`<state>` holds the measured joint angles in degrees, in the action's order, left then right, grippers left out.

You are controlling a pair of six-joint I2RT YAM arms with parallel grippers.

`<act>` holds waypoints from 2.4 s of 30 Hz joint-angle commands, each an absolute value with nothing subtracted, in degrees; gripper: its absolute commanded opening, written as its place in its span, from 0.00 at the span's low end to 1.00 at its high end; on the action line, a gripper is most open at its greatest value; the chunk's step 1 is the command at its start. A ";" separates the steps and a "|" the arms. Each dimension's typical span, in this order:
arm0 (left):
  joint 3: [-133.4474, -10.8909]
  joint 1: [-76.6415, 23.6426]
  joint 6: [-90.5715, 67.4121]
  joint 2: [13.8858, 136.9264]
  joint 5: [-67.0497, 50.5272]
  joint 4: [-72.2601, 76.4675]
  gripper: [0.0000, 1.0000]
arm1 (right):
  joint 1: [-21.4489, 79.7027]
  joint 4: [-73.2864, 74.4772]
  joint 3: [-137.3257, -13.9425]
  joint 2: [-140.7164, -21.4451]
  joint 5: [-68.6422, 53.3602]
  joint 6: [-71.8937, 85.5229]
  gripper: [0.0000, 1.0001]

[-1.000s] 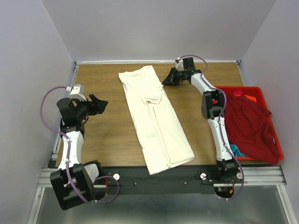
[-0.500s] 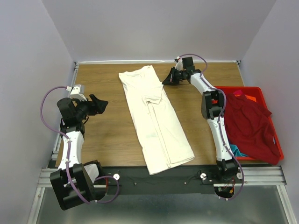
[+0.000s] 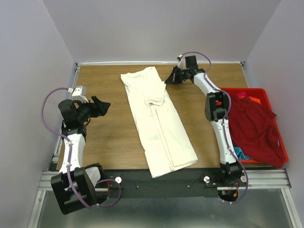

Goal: Fold and stack the t-shirts
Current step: Fold the tshirt

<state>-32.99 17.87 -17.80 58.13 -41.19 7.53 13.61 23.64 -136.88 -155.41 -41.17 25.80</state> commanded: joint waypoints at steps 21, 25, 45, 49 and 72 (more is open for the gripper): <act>-33.05 17.14 -17.05 56.34 -40.87 7.65 0.82 | 21.53 23.03 -130.79 -145.28 -35.07 17.14 0.01; -33.13 17.14 -17.05 56.43 -41.04 7.73 0.82 | 25.04 23.73 -128.76 -143.26 -31.91 14.68 0.01; -30.75 13.81 -26.51 63.73 -56.28 24.81 0.93 | 32.52 33.58 -97.68 -108.13 -36.89 -33.20 0.81; -34.80 4.06 -18.55 59.86 -47.82 14.34 0.92 | 30.43 33.40 -88.42 -98.79 -34.37 -32.89 0.85; -36.39 0.09 -10.02 54.93 -34.28 5.01 0.89 | 12.13 26.21 -135.26 -153.36 -43.07 18.70 0.67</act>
<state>-35.24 0.34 -11.03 55.77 -36.14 5.72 11.88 30.22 -131.31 -149.40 -42.54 11.16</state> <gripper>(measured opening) 0.887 0.700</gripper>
